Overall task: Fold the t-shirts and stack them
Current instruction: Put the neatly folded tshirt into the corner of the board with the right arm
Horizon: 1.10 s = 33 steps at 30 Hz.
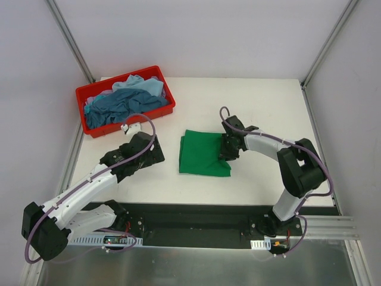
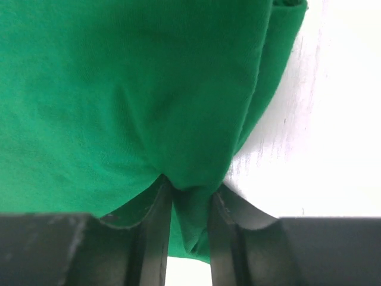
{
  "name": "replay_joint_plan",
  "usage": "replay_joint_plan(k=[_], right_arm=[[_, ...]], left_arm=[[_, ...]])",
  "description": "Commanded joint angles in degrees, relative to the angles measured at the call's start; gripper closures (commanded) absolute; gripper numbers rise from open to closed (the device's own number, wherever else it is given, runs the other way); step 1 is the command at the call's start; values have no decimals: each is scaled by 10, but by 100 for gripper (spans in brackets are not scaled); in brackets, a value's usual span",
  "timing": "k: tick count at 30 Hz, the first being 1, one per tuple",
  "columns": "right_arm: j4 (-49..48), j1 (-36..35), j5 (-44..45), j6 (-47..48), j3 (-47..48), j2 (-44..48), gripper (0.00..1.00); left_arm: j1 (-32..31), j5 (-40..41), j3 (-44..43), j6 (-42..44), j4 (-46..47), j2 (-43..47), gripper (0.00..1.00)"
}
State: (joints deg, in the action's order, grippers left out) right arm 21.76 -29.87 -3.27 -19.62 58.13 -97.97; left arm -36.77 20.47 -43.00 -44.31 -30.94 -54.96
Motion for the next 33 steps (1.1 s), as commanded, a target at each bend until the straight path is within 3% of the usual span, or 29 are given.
replay_joint_plan(k=[1, 5, 11, 17, 21, 25, 33], right_arm=[[80, -7, 66, -2, 9, -12, 79], [201, 30, 114, 71, 25, 9, 88], [317, 168, 134, 191, -7, 61, 89], [426, 253, 271, 269, 36, 29, 88], [424, 329, 339, 303, 53, -11, 89], [387, 405, 348, 322, 64, -37, 87], [345, 488, 380, 344, 79, -63, 81]], left_arm=[[5, 43, -36, -17, -9, -11, 1], [14, 69, -50, -12, -9, -25, 1], [33, 75, -71, 24, -4, -52, 1], [68, 51, -84, 44, 16, -61, 1], [89, 42, -80, 47, 22, -59, 1], [99, 48, -77, 45, 24, -51, 1], [104, 48, -81, 43, 23, -51, 1]])
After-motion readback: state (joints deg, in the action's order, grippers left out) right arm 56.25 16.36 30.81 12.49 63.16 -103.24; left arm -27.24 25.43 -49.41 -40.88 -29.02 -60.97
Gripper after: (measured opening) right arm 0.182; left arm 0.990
